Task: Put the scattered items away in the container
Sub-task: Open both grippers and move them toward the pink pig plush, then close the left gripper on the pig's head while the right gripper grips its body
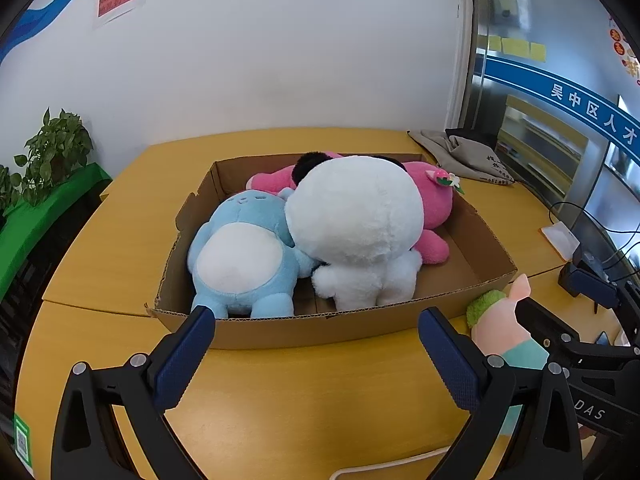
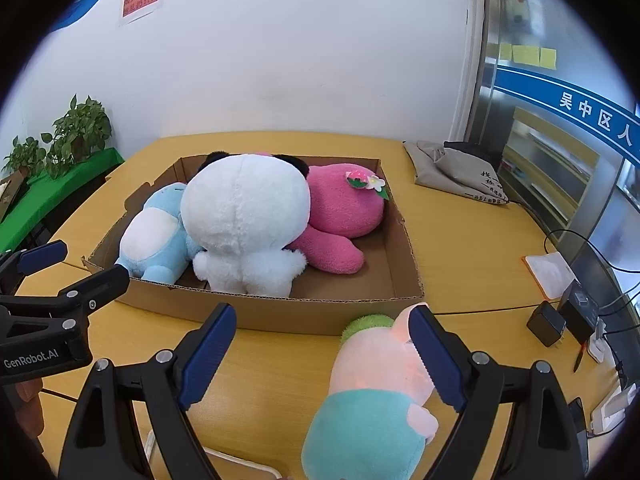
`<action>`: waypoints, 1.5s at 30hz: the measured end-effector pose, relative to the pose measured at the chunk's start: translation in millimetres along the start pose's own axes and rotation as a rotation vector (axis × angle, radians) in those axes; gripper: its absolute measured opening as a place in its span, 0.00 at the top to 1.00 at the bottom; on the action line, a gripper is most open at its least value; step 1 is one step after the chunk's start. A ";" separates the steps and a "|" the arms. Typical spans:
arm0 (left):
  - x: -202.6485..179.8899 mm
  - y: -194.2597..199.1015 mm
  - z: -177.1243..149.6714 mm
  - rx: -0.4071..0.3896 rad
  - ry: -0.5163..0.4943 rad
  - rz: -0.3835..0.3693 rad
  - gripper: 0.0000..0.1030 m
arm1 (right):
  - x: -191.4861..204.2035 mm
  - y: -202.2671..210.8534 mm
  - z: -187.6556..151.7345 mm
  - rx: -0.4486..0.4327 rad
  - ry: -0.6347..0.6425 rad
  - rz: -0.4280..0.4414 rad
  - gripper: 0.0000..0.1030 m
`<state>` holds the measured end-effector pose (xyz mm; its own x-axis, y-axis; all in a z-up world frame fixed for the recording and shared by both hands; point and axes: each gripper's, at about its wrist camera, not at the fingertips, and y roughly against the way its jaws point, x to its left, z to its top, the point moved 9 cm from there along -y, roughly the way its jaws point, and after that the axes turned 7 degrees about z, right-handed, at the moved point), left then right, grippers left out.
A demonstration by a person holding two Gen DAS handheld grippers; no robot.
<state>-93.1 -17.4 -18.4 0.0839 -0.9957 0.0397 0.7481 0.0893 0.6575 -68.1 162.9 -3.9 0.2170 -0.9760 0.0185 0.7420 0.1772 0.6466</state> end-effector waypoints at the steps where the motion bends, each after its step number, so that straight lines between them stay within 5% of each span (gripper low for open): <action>1: 1.1 -0.3 -1.0 0.004 0.004 -0.001 0.00 | -0.1 0.1 -0.3 0.001 0.000 0.000 0.14; 36: -15.5 -2.4 -13.7 0.074 0.028 -0.110 0.00 | -18.3 20.4 -22.4 0.006 -0.014 -0.015 0.14; 45: -69.9 -24.8 -19.3 0.150 -0.021 -0.202 0.00 | -86.4 8.4 -90.3 0.121 -0.156 -0.018 0.14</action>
<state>-104.8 50.5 -52.0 -0.0725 -0.9934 -0.0888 0.6419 -0.1146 0.7582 -23.3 260.2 -69.0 0.0963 -0.9883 0.1185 0.6608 0.1525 0.7349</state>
